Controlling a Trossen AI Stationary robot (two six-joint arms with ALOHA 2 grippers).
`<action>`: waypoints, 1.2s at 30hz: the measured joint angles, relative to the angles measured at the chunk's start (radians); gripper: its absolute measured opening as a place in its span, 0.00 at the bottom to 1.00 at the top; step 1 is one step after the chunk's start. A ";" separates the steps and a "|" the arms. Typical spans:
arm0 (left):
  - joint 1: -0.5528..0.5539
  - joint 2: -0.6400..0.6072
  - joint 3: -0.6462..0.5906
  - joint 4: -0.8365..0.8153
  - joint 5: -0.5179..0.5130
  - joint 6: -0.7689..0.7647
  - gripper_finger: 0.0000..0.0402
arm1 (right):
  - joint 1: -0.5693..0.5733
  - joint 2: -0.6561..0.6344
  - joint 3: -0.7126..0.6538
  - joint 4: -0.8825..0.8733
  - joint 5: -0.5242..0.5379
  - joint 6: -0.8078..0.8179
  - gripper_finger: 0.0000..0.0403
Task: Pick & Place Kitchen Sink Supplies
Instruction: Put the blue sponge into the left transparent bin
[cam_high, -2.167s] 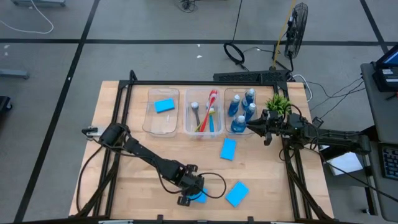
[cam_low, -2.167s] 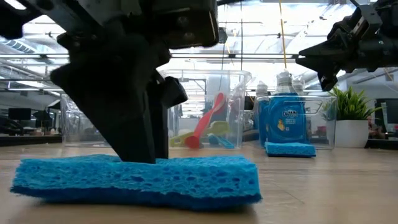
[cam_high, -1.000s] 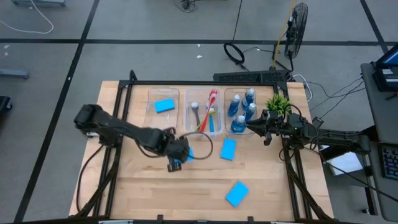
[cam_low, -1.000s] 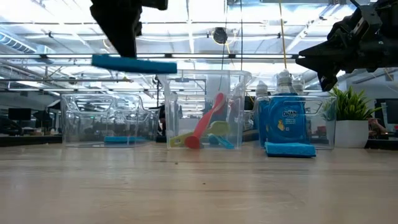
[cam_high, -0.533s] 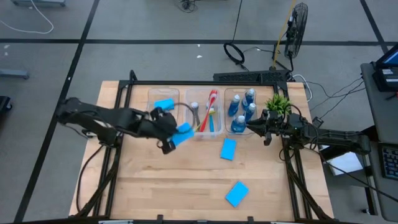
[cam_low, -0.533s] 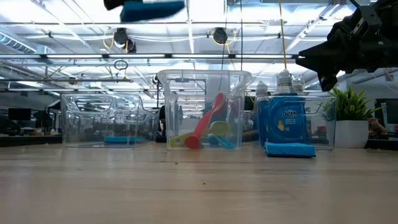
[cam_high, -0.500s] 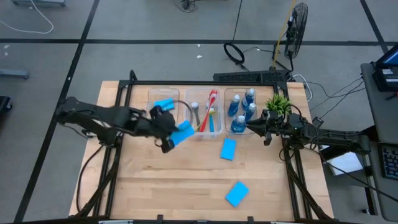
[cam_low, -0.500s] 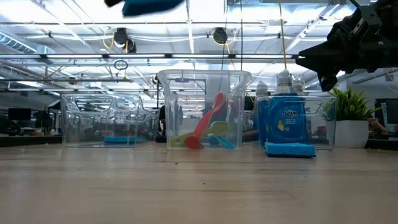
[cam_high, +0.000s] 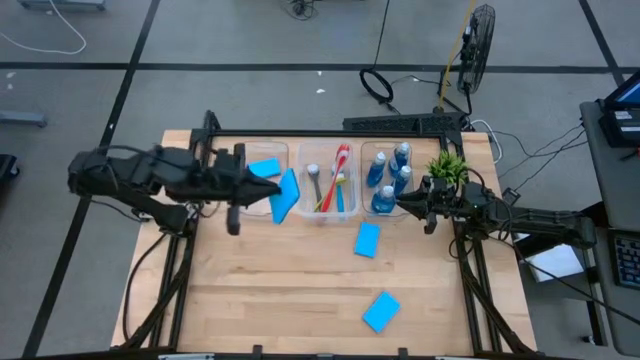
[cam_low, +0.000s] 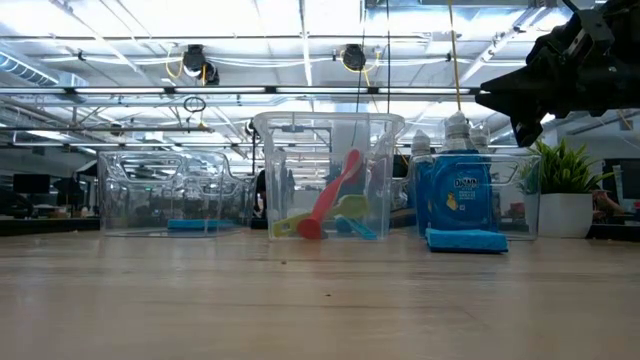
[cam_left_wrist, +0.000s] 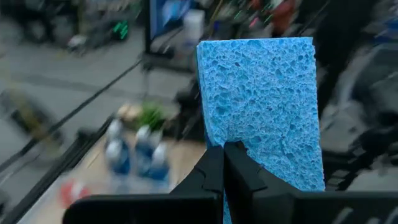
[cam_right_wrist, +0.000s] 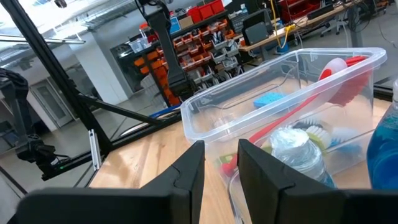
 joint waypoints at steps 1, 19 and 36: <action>0.000 -0.006 0.000 0.032 0.022 0.014 0.00 | 0.000 0.000 0.000 -0.001 0.000 0.000 0.21; 0.000 0.005 0.000 0.444 0.600 0.077 0.00 | 0.000 0.000 0.000 0.000 0.000 -0.038 0.21; 0.000 0.055 0.000 0.442 0.631 0.061 0.00 | 0.000 0.000 0.000 0.001 0.000 -0.068 0.21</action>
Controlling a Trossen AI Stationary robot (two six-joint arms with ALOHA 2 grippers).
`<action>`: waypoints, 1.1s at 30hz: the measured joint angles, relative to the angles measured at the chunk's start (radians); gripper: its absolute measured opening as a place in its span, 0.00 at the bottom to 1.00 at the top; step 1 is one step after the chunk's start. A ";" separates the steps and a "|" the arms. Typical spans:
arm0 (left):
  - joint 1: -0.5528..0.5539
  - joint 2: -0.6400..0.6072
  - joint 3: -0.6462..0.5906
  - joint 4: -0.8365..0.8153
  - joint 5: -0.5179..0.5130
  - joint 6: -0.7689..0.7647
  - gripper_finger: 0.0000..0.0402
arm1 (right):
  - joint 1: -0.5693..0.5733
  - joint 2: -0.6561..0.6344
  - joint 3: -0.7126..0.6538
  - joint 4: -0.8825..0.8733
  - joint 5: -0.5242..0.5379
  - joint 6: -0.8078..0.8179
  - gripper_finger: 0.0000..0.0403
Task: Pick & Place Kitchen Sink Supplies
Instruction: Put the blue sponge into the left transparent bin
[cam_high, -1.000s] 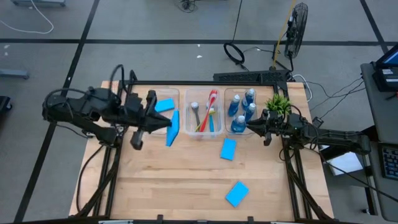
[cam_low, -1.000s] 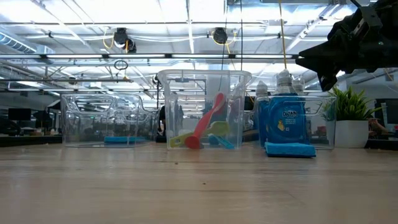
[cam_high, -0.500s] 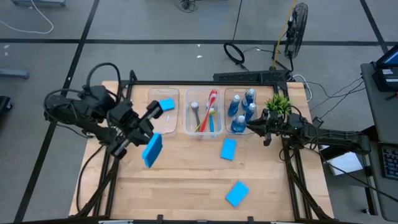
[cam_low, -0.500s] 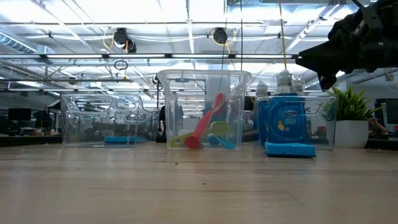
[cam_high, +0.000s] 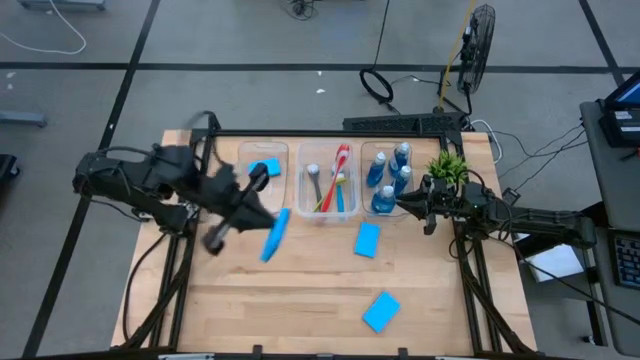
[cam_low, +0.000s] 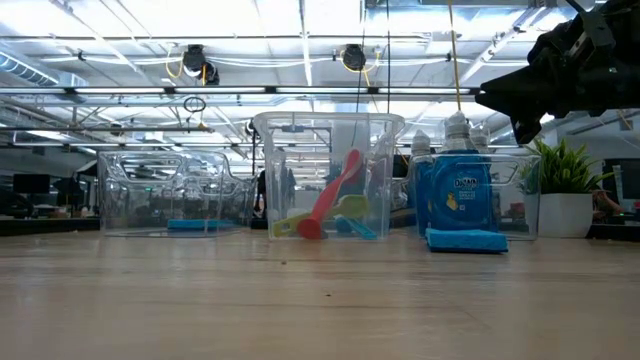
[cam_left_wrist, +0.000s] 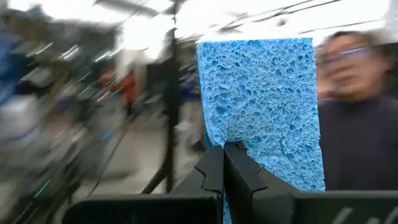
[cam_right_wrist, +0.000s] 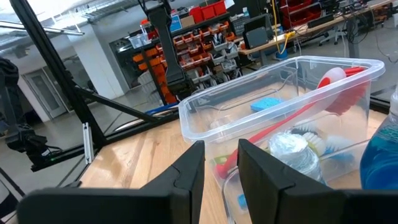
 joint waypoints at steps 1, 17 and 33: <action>0.000 -0.004 0.000 -0.051 -0.057 -0.013 0.00 | 0.000 0.000 0.000 0.000 0.000 0.000 0.21; 0.008 0.040 0.000 -0.983 -0.392 -0.683 0.00 | 0.000 0.000 0.000 0.000 0.000 0.000 0.21; 0.074 0.134 0.000 -1.579 -0.460 -0.989 0.00 | 0.000 0.000 0.000 -0.003 0.002 0.000 0.21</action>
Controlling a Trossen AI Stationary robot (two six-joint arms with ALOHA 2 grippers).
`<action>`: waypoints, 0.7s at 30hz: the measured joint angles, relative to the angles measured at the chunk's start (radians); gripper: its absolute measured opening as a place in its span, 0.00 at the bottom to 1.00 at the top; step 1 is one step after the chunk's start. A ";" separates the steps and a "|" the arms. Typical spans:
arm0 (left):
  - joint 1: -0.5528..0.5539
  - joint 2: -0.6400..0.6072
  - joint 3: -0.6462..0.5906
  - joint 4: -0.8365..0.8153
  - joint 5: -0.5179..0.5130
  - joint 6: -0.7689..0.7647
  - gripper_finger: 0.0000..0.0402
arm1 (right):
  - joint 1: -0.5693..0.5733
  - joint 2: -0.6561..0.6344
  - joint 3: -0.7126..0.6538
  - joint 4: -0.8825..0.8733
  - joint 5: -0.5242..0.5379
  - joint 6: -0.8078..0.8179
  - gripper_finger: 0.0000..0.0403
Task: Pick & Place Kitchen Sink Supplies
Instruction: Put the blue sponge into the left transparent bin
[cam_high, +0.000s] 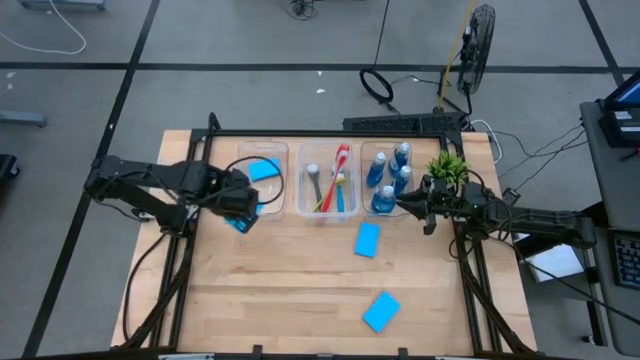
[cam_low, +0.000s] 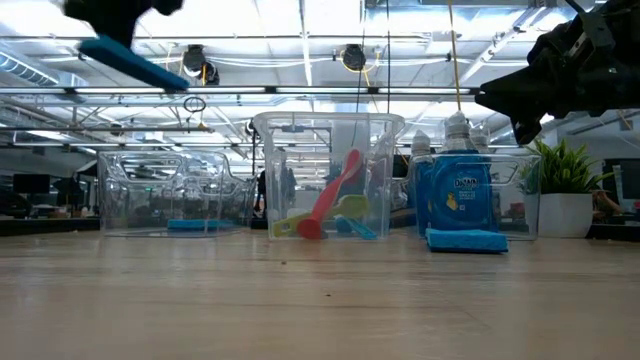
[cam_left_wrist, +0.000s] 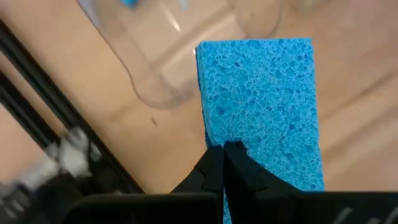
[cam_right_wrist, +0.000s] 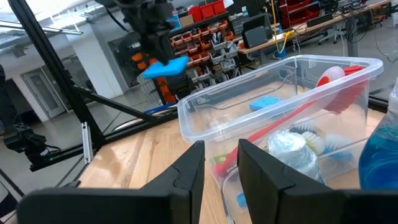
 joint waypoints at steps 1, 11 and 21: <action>0.013 0.007 0.001 0.002 -0.028 0.034 0.00 | 0.000 0.000 0.000 -0.001 0.001 0.000 0.21; 0.163 0.073 0.001 0.005 -0.303 0.545 0.00 | 0.000 0.000 0.000 0.001 0.002 0.000 0.21; 0.373 0.099 0.000 0.164 -0.435 1.170 0.00 | 0.000 0.000 0.000 0.002 0.002 0.000 0.21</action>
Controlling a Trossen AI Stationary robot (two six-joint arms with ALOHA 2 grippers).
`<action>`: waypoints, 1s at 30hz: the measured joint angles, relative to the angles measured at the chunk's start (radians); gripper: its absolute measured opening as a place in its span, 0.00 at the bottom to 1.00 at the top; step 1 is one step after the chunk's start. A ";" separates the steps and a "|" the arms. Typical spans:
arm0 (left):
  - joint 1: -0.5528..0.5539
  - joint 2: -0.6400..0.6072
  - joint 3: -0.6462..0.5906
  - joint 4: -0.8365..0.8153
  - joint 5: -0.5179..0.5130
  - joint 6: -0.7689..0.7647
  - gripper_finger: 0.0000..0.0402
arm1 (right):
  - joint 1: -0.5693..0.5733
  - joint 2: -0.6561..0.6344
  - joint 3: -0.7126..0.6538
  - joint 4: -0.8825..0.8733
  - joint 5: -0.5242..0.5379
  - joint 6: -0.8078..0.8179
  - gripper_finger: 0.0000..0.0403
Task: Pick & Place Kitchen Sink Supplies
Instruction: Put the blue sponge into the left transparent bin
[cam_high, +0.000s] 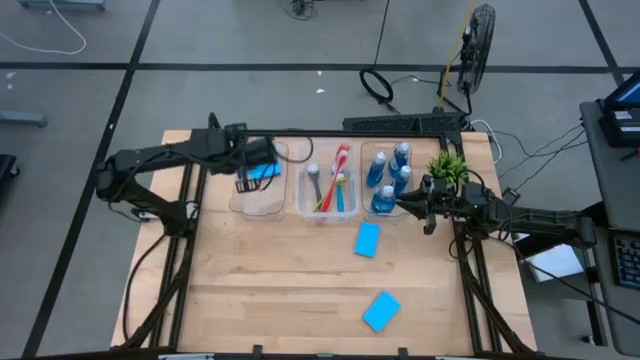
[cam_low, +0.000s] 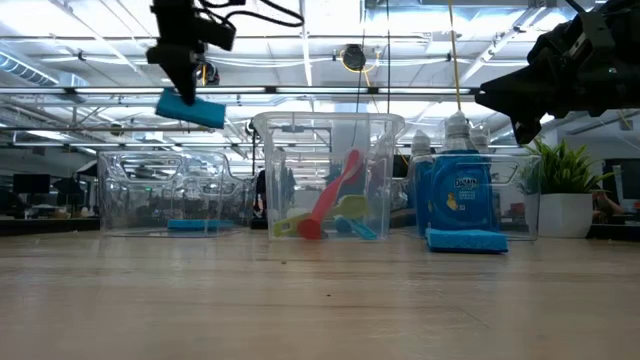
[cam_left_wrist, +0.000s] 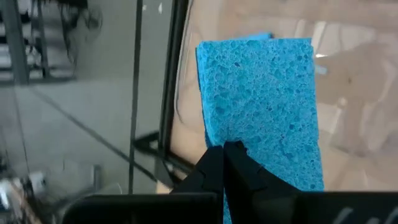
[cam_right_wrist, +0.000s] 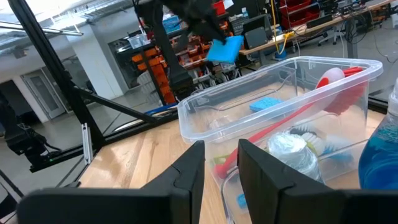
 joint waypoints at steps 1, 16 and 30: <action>0.024 0.000 0.000 0.032 0.014 0.051 0.00 | 0.000 0.000 0.000 0.000 0.000 0.000 0.21; 0.363 -0.003 0.000 0.246 0.352 0.470 0.00 | 0.000 0.000 0.000 0.000 0.000 0.000 0.21; 0.432 0.053 -0.227 0.451 0.497 0.519 0.00 | 0.000 0.000 0.000 0.001 0.001 0.000 0.21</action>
